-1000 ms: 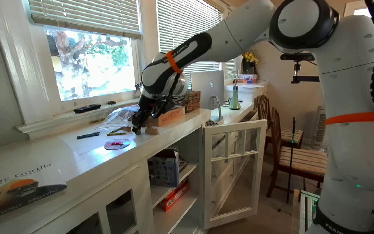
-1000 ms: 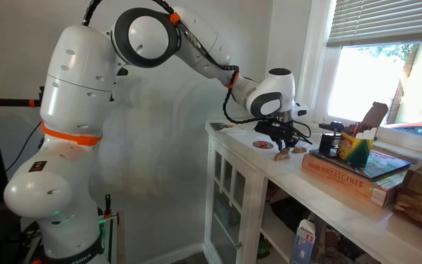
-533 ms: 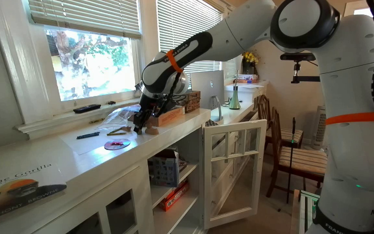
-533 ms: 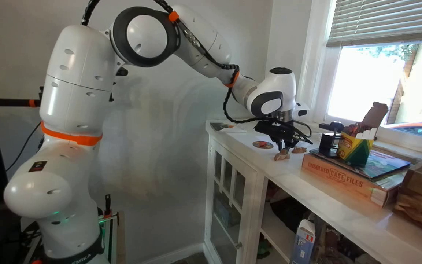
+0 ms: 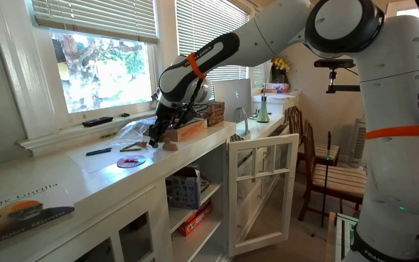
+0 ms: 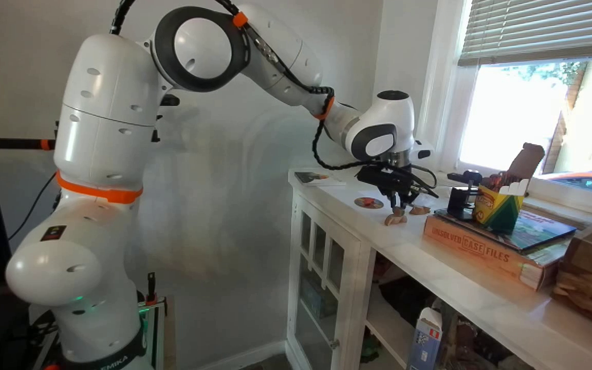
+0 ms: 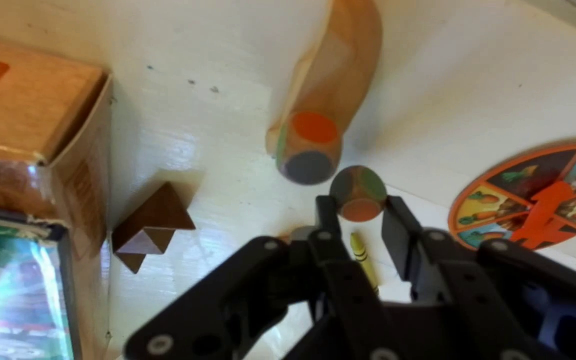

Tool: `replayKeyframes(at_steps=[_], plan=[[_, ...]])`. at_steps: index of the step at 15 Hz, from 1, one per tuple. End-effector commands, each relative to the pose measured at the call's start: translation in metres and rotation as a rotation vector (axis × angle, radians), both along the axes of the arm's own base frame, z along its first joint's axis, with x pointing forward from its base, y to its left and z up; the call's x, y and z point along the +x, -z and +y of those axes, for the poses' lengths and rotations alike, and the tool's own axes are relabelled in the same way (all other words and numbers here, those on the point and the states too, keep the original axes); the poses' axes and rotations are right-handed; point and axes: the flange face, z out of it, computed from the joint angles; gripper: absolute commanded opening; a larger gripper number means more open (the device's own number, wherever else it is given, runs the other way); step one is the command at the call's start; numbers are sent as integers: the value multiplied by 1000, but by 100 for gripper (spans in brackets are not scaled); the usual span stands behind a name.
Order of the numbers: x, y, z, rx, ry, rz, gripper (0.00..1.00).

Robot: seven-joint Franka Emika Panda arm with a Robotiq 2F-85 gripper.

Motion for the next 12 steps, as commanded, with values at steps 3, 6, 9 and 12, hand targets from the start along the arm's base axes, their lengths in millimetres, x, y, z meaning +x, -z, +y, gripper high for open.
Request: replayKeyframes(at_steps=[3,6,9,12], plan=[[-7,-16,6,1,3,-6,7],[-11,-27,9,4,-5,-26,7],[-18,-38,10,0,-10,-41,7],[-29,-48,7,-10,-7,-43,7]])
